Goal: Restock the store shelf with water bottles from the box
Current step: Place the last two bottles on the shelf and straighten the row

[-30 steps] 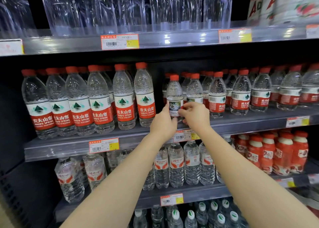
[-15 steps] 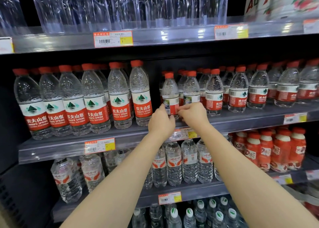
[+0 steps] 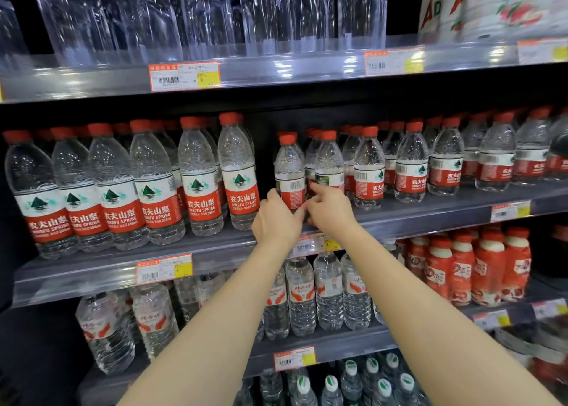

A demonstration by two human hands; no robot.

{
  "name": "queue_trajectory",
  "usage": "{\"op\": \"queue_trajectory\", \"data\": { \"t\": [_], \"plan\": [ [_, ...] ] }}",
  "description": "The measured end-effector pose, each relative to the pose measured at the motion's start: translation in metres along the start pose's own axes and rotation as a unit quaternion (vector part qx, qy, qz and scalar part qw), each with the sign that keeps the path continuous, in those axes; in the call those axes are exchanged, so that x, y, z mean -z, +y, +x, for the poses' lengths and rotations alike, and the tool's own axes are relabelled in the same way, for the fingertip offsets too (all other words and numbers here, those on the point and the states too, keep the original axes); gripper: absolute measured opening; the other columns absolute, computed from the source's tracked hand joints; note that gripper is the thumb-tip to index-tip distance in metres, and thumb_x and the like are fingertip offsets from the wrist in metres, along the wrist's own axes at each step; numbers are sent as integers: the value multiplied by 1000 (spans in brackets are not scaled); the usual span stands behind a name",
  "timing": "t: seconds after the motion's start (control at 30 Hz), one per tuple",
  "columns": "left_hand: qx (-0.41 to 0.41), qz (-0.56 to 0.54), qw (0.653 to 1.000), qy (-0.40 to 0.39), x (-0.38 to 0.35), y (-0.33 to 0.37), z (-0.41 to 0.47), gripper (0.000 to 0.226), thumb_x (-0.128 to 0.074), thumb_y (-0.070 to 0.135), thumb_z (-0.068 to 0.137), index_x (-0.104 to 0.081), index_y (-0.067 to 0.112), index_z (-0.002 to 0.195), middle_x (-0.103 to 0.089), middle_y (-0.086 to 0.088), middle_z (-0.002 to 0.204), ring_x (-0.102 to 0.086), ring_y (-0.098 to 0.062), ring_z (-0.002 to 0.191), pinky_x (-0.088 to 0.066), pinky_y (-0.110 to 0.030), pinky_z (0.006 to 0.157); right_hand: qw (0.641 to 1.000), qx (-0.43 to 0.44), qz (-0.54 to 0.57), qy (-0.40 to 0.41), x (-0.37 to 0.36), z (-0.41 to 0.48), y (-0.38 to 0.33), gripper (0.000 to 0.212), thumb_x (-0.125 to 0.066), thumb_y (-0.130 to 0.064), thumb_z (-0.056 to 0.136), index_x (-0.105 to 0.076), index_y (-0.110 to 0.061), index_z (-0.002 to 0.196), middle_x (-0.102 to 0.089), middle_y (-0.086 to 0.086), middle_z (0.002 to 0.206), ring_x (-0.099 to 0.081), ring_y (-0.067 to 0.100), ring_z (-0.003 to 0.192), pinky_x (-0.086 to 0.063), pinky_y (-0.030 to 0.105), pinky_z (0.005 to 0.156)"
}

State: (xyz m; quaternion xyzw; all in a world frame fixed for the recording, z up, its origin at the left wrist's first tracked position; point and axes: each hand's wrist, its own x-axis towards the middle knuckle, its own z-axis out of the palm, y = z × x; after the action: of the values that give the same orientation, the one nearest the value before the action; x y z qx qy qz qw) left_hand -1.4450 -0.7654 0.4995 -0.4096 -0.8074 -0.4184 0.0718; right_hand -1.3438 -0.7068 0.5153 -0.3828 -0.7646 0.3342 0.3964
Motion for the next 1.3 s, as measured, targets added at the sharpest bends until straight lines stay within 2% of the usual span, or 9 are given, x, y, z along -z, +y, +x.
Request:
{"op": "queue_trajectory", "data": {
  "t": [0.07, 0.3, 0.47, 0.63, 0.8, 0.87, 1.0, 1.1, 1.3],
  "plan": [
    [7, 17, 1000, -1, -2, 2, -1, 65, -69, 55, 93, -46, 14, 138, -65, -10, 127, -65, -33, 116, -45, -41, 79, 998, -9, -55, -26, -4, 2, -2, 54, -48, -15, 93, -56, -21, 146, -70, 6, 128, -64, 29, 117, -53, 44, 99],
    [-8, 26, 1000, -1, -5, -1, -3, 63, -67, 45, 97, -43, 16, 147, -56, -10, 136, -63, -34, 119, -46, -42, 85, 995, -30, -81, -44, -6, 5, -7, 53, -47, -15, 83, -59, -17, 135, -69, 5, 121, -63, 29, 111, -54, 47, 96],
    [-18, 72, 997, -16, -5, 3, -7, 77, -56, 46, 104, -21, 12, 163, -39, -12, 143, -62, -34, 117, -43, -39, 80, 998, -44, 1, -39, 0, 10, -2, 46, -44, -1, 88, -56, -11, 131, -68, 12, 113, -69, 35, 102, -59, 47, 86],
    [-18, 25, 1000, -2, -4, 1, -11, 55, -60, 45, 101, -46, 15, 145, -48, -8, 128, -66, -32, 104, -44, -37, 77, 999, -23, 6, -35, 1, 11, 0, 59, -42, 2, 95, -44, -9, 153, -66, 6, 118, -67, 34, 105, -58, 45, 91],
    [-30, -1, 999, 22, -1, 0, -15, 51, -65, 43, 99, -51, 18, 141, -58, -5, 127, -65, -30, 111, -43, -36, 77, 999, 2, -16, -32, 0, 5, 1, 49, -41, 1, 97, -63, -12, 139, -71, 7, 111, -58, 19, 89, -41, 19, 63],
    [-25, -24, 999, 29, -1, 0, -16, 57, -68, 44, 97, -47, 22, 144, -64, -2, 126, -65, -28, 113, -43, -36, 78, 1000, 4, -3, -14, 2, 3, 4, 53, -43, 5, 91, -69, -16, 133, -74, 6, 112, -57, 18, 87, -41, 18, 60],
    [-6, -35, 999, 31, 0, 1, -17, 57, -69, 48, 96, -42, 19, 138, -72, -2, 115, -69, -27, 107, -42, -34, 74, 999, -1, 37, 34, 2, 3, 11, 40, -50, 0, 95, -73, -15, 124, -76, 12, 109, -67, 19, 85, -61, 36, 82],
    [0, -33, 999, 31, 1, 2, -16, 53, -69, 47, 96, -44, 18, 133, -71, -2, 116, -69, -27, 104, -42, -35, 73, 996, -11, 76, 41, -1, 4, 12, 21, -54, -4, 99, -65, -15, 113, -72, 6, 106, -69, 14, 67, -56, 21, 57],
    [-5, -37, 998, 55, 1, 1, -14, 43, -68, 46, 98, -54, 19, 129, -73, -1, 114, -69, -26, 105, -41, -33, 72, 997, 23, 23, 69, -10, 5, 7, 33, -69, -23, 92, -68, -17, 125, -74, -4, 109, -73, 22, 89, -60, 43, 86]
  ]
}}
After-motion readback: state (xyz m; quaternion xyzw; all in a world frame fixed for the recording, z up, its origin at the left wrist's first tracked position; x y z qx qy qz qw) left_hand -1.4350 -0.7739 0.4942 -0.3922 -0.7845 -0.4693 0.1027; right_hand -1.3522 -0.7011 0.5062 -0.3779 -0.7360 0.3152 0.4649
